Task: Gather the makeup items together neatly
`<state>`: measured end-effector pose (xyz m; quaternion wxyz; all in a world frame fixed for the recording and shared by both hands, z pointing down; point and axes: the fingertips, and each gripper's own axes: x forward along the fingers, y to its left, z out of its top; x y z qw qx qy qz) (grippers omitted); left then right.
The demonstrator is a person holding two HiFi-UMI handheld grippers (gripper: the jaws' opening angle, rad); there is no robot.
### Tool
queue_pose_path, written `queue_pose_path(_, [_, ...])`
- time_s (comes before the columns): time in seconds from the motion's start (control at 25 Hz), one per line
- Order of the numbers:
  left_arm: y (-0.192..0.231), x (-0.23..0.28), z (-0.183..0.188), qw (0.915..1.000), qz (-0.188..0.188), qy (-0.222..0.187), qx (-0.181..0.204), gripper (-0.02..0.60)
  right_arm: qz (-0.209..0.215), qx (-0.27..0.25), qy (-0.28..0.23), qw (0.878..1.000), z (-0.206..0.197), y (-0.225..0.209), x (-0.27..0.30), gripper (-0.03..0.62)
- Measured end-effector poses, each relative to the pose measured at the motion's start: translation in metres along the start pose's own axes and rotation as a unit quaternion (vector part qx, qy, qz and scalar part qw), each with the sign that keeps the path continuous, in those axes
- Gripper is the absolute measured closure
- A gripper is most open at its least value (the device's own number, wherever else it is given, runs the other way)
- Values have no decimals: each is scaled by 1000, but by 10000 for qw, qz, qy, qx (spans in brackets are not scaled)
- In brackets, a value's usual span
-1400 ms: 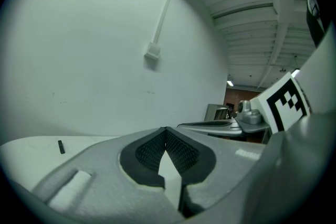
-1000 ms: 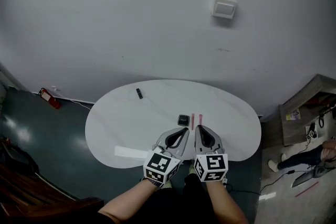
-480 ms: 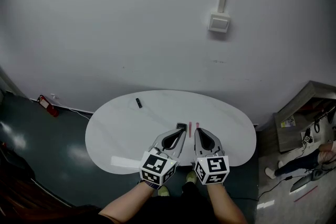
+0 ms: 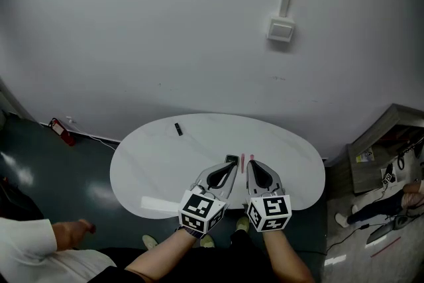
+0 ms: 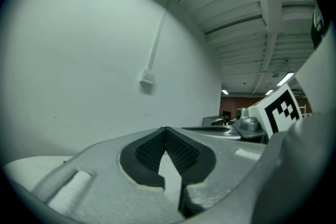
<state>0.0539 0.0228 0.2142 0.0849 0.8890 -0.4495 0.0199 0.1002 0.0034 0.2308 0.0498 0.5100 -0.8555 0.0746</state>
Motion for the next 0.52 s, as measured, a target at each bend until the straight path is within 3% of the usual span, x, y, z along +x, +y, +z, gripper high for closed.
queue_pose_path(0.52, [5, -3, 4, 10000, 65, -62, -3, 572, 15, -42, 1, 10000, 2, 5, 3, 580])
